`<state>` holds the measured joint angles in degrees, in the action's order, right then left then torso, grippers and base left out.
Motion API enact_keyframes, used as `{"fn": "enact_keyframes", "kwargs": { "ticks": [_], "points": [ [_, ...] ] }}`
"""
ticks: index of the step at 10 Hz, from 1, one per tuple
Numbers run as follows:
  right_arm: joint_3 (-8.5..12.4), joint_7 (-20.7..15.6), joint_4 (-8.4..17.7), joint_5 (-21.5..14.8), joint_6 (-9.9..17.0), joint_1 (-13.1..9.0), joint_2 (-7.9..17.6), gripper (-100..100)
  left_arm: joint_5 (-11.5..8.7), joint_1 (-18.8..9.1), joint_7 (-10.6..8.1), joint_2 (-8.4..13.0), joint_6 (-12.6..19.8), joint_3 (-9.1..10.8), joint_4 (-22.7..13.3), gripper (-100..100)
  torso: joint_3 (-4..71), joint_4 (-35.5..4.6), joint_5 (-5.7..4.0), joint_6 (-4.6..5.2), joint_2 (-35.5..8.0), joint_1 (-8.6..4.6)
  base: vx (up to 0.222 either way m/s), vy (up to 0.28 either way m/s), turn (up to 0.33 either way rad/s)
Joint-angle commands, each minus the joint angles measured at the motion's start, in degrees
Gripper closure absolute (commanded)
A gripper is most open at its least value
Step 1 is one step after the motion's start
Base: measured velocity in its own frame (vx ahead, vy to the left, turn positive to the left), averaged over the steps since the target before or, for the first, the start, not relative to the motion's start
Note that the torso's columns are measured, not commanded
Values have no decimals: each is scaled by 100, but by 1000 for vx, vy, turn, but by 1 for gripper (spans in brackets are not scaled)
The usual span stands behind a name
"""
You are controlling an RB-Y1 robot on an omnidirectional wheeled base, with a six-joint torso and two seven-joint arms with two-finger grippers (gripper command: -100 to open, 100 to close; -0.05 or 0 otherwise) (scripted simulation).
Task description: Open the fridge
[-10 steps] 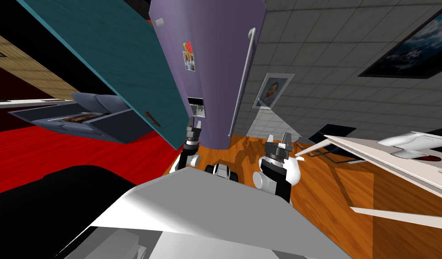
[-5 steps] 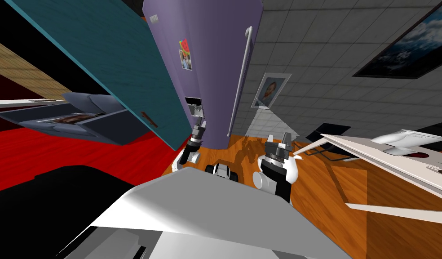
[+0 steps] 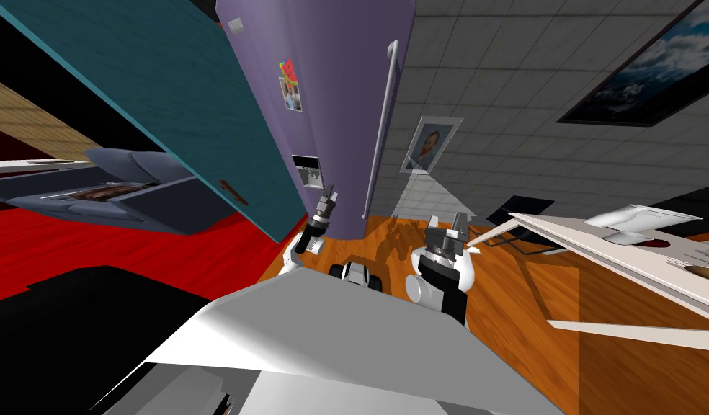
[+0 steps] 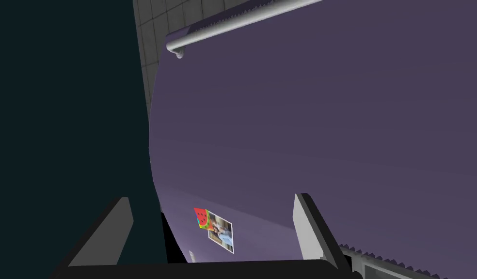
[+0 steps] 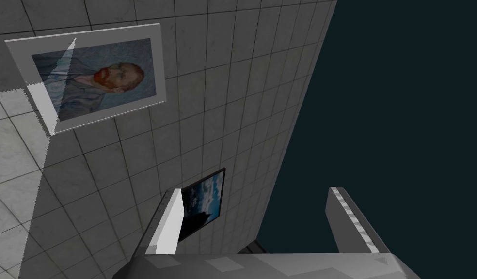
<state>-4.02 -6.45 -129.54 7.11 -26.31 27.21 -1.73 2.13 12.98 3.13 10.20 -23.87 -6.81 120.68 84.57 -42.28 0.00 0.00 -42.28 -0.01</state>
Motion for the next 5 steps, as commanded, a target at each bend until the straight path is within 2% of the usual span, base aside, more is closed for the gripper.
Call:
{"fn": "enact_keyframes", "kwargs": {
  "ticks": [1, 2, 3, 4, 5],
  "points": [
    [0, 0, 0, 0, 0, 0, 0, 0, -8, -400, -44, 46, 337, -90, -256, -100, 0, 0, 1, -1, -1, 3, 18, -28, -48],
    [0, 0, 0, 0, 0, 0, 0, 0, -8, -483, -44, 46, 337, -90, -256, -100, 1, 0, 1, 0, 1, 2, 17, -23, -28],
    [0, 0, 0, 0, 0, 0, 0, 0, -11, -694, -73, 61, 563, -160, -397, -100, 0, 0, 1, -1, 0, 2, 19, -26, -41],
    [0, 0, 0, 0, 0, 0, 0, 0, -11, -769, -73, 61, 574, -160, -397, -100, 1, 0, 0, 0, 1, 0, 14, -25, -28],
    [0, 0, 0, 0, 0, 0, 0, 0, -14, -1004, -101, 68, 813, -230, -543, -100, -1, 0, 0, -1, -2, 1, 16, -26, -46]
  ]
}}
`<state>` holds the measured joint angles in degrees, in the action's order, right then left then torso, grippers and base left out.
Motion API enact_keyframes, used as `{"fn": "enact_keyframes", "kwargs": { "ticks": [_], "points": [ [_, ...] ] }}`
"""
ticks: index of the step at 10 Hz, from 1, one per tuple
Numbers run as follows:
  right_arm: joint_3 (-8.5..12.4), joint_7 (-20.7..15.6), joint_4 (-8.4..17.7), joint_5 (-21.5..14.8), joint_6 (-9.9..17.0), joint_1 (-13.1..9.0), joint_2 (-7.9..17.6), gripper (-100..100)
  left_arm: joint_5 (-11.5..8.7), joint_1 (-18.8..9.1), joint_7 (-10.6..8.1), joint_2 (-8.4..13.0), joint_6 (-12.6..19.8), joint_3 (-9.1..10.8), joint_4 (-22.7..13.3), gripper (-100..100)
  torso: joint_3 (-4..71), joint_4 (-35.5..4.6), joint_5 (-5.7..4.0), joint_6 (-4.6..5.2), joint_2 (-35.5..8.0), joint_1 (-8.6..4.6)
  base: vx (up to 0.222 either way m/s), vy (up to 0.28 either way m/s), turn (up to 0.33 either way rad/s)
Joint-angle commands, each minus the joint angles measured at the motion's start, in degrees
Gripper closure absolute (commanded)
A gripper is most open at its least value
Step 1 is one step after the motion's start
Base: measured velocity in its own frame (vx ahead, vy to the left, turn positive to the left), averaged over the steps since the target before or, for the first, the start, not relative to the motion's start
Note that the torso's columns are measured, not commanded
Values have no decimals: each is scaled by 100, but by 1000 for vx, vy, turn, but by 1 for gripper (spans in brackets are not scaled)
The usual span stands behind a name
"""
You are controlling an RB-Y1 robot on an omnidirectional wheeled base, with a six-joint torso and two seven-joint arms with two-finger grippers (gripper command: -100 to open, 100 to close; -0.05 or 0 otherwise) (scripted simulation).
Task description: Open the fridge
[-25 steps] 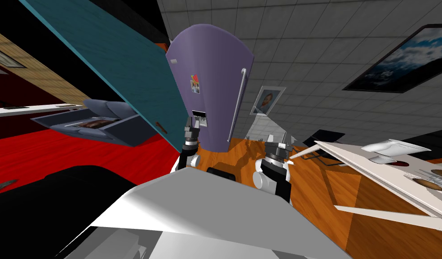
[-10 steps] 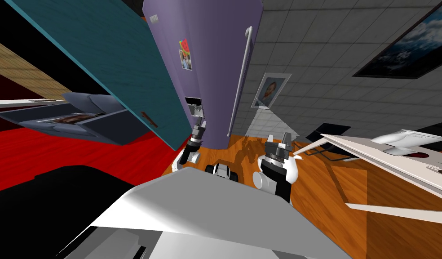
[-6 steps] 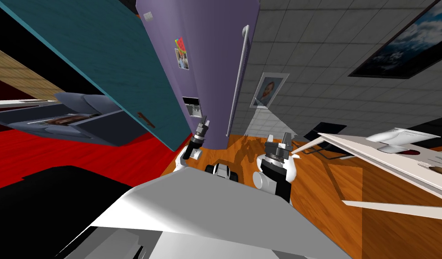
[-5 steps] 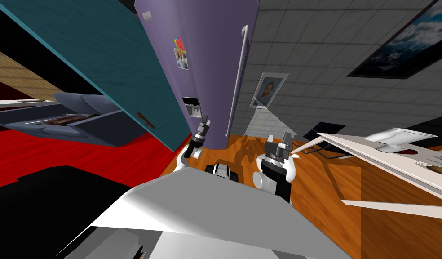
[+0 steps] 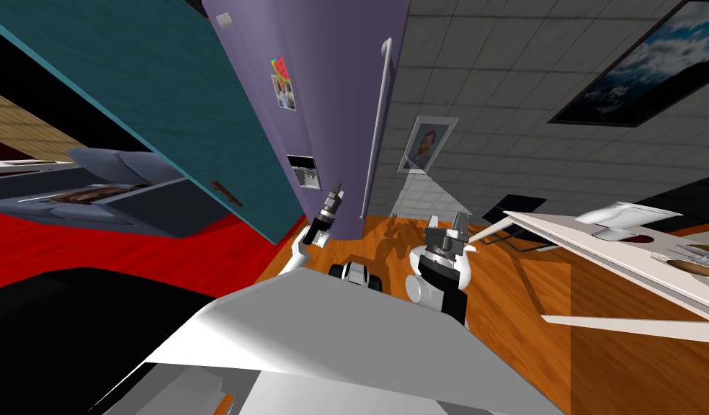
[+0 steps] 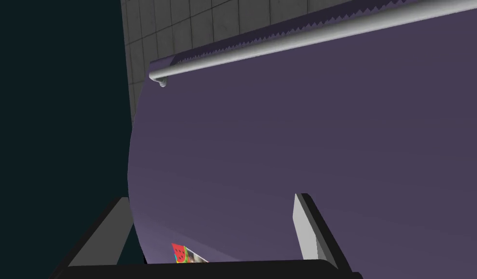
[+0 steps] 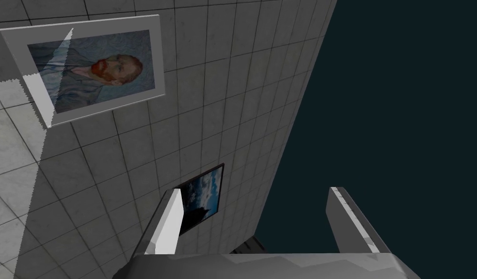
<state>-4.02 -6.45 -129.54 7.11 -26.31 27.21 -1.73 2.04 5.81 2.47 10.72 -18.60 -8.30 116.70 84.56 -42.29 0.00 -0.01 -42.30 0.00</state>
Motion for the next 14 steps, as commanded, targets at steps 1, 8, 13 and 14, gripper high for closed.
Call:
{"fn": "enact_keyframes", "kwargs": {
  "ticks": [1, 8, 13, 14],
  "points": [
    [0, 0, 0, 0, 0, 0, 0, 0, -5, -347, -35, 16, 291, -81, -145, -100, 1, 0, 0, 2, 1, -1, 20, -24, -29],
    [0, 0, 0, 0, 0, 0, 0, 0, 0, -1566, -129, 9, 1293, -360, -762, -100, 1, 0, 1, 1, 2, 4, 21, -28, -45],
    [0, 0, 0, 0, 0, 0, 0, 0, 30, -2373, -158, 0, 2013, -528, -1268, -100, 0, 0, 0, 0, 1, 0, 14, -12, -40],
    [0, 0, 0, 0, 0, 0, 0, 0, 30, -2454, -158, 0, 2020, -528, -1268, -100, 1, 1, 0, 2, 2, 0, 12, -7, -31]
  ]
}}
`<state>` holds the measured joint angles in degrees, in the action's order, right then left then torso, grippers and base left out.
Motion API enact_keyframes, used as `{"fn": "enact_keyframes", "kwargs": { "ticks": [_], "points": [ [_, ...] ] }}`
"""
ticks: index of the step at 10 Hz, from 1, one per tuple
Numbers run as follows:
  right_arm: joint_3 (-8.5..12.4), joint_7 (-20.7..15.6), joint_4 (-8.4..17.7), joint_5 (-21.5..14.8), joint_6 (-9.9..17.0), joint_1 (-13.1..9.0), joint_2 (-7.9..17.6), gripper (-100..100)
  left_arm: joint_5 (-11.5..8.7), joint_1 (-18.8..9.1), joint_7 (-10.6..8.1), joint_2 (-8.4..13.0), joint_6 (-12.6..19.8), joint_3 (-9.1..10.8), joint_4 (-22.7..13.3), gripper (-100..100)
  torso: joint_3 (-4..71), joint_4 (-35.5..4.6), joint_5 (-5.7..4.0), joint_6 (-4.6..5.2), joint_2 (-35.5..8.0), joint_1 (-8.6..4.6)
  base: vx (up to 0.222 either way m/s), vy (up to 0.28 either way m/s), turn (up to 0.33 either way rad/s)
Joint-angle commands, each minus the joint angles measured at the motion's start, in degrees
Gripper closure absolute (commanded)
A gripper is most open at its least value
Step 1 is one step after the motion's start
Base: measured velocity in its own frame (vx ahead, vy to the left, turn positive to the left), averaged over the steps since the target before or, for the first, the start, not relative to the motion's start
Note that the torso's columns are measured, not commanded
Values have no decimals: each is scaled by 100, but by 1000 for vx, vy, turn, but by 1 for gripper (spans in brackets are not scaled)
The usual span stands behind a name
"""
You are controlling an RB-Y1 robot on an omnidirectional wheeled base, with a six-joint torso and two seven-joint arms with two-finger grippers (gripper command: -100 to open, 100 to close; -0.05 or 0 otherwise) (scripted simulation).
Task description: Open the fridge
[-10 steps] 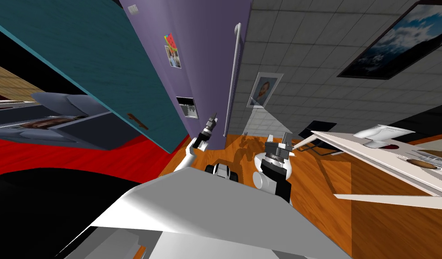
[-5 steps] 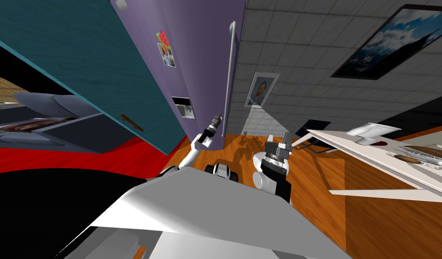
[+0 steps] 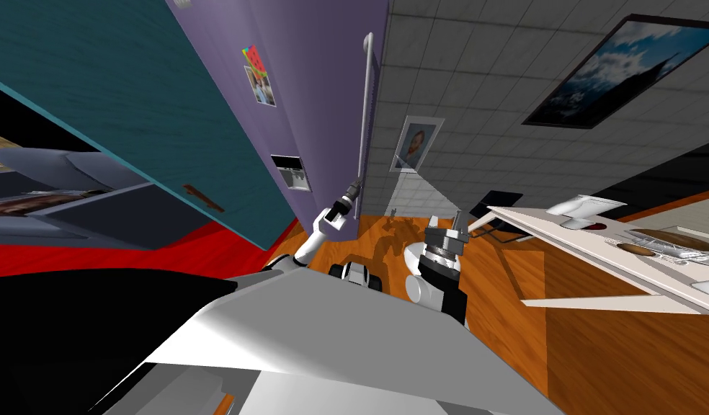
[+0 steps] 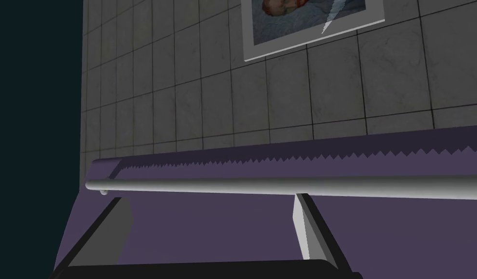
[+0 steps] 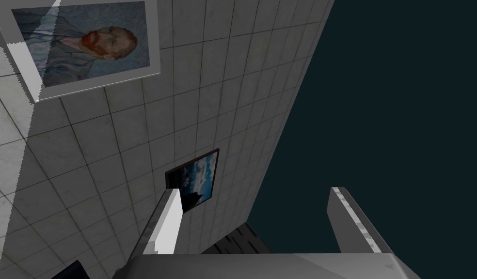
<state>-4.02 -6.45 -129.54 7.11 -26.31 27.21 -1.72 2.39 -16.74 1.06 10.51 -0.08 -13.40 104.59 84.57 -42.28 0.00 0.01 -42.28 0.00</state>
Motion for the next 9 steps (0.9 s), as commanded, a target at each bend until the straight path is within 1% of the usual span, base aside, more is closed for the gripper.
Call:
{"fn": "enact_keyframes", "kwargs": {
  "ticks": [1, 2, 3, 4, 5, 6, 7, 8, 9],
  "points": [
    [0, 0, 0, 0, 0, 0, 0, 0, 12, -425, -14, 22, 389, -60, -235, -100, -1, 0, 0, -2, -1, 1, 12, -4, -54],
    [0, 0, 0, 0, 0, 0, 0, 0, 12, -479, -14, 22, 396, -60, -235, -100, -1, 0, 0, 0, -1, 1, 10, -2, -24],
    [0, 0, 0, 0, 0, 0, 0, 0, 33, -673, -6, 28, 617, -95, -418, -100, -1, -1, 1, -2, -2, 2, 10, 0, -43],
    [0, 0, 0, 0, 0, 0, 0, 0, 33, -750, -6, 28, 617, -95, -418, -100, 0, 0, 0, 0, 0, 1, 7, 2, -29],
    [0, 0, 0, 0, 0, 0, 0, 0, 57, -988, 8, 40, 828, -121, -607, -100, -1, -1, 0, -1, -1, 1, 7, 5, -46],
    [0, 0, 0, 0, 0, 0, 0, 0, 84, -1164, 29, 57, 975, -139, -801, -100, -1, 0, 0, 0, -1, 0, 6, 13, -78],
    [0, 0, 0, 0, 0, 0, 0, 0, 84, -1259, 29, 57, 1030, -139, -801, -100, 0, 0, 0, 0, -1, 2, 4, 12, -28],
    [0, 0, 0, 0, 0, 0, 0, 0, 114, -1478, 55, 76, 1223, -150, -999, -100, -1, 0, 1, -2, -2, 2, 2, 15, -38],
    [0, 0, 0, 0, 0, 0, 0, 0, 114, -1497, 55, 76, 1223, -150, -999, -100, -1, -1, 0, -1, -2, 2, 0, 15, -24]
  ]
}}
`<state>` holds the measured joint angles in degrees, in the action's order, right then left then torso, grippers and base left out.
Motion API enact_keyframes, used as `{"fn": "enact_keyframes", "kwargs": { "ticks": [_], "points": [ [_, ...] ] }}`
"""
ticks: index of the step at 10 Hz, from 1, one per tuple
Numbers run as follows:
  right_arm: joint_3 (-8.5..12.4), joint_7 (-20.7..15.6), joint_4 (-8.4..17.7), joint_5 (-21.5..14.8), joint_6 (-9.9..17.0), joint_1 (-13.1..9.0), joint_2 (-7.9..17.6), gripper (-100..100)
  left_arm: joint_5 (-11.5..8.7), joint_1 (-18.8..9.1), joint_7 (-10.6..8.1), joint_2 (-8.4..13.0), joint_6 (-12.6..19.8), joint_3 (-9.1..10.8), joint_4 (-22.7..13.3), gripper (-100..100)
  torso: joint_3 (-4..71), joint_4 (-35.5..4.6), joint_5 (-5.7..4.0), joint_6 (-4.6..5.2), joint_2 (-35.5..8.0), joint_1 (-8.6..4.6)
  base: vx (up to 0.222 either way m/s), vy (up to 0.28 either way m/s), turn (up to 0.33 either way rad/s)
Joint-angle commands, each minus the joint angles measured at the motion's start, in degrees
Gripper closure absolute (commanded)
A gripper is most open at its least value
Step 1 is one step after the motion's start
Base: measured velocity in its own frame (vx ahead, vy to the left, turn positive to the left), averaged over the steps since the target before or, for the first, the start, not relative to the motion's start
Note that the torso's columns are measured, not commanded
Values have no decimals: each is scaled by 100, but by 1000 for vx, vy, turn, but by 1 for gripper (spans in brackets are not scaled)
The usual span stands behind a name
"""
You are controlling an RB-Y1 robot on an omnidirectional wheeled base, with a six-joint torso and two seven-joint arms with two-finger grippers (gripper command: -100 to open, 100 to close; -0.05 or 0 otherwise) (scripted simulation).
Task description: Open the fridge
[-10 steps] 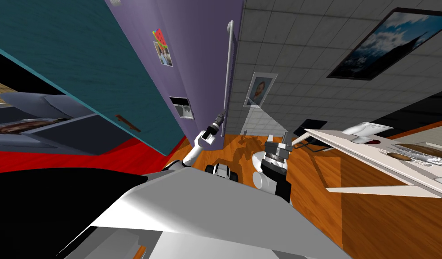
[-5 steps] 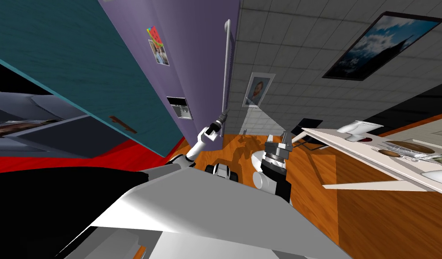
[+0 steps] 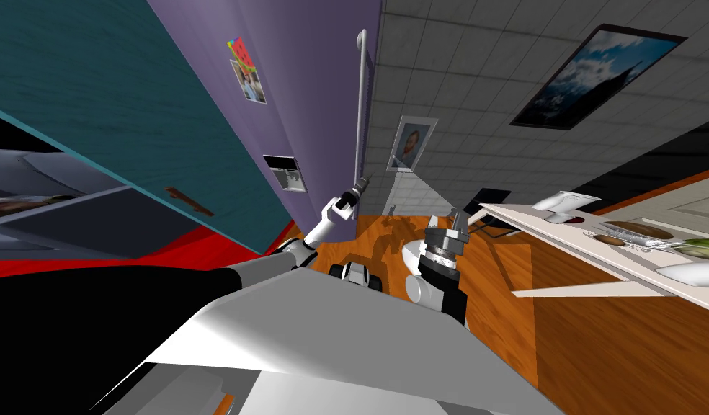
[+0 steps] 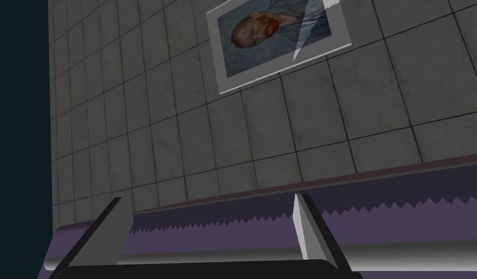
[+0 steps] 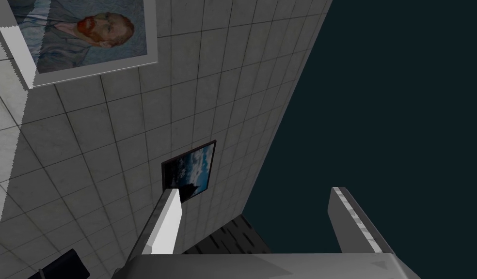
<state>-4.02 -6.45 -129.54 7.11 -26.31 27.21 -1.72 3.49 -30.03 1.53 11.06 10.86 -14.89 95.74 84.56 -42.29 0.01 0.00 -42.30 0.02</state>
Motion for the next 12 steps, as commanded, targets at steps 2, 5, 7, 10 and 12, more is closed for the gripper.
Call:
{"fn": "enact_keyframes", "kwargs": {
  "ticks": [2, 5, 7, 10, 12],
  "points": [
    [0, 0, 0, 0, 0, 0, 0, 0, 38, -396, 40, 39, 314, -4, -313, -100, 0, 0, 0, 1, 0, 0, -3, 19, -34],
    [0, 0, 0, 0, 0, 0, 0, 0, 152, -993, 159, 97, 811, 21, -860, -100, 1, 0, 0, 0, 1, 1, -7, 32, -58],
    [0, 0, 0, 0, 0, 0, 0, 0, 192, -1203, 204, 121, 961, 38, -1109, -100, 0, 0, 1, -2, 0, 0, -14, 35, -23],
    [0, 0, 0, 0, 0, 0, 0, 0, 312, -1713, 342, 218, 1365, 97, -1630, -100, 0, 0, 0, -1, 0, 0, -21, 49, -59],
    [0, 0, 0, 0, 0, 0, 0, 0, 385, -2011, 428, 303, 1599, 134, -1976, -100, 1, 0, 1, -1, 1, 1, -24, 52, -43]
  ]
}}
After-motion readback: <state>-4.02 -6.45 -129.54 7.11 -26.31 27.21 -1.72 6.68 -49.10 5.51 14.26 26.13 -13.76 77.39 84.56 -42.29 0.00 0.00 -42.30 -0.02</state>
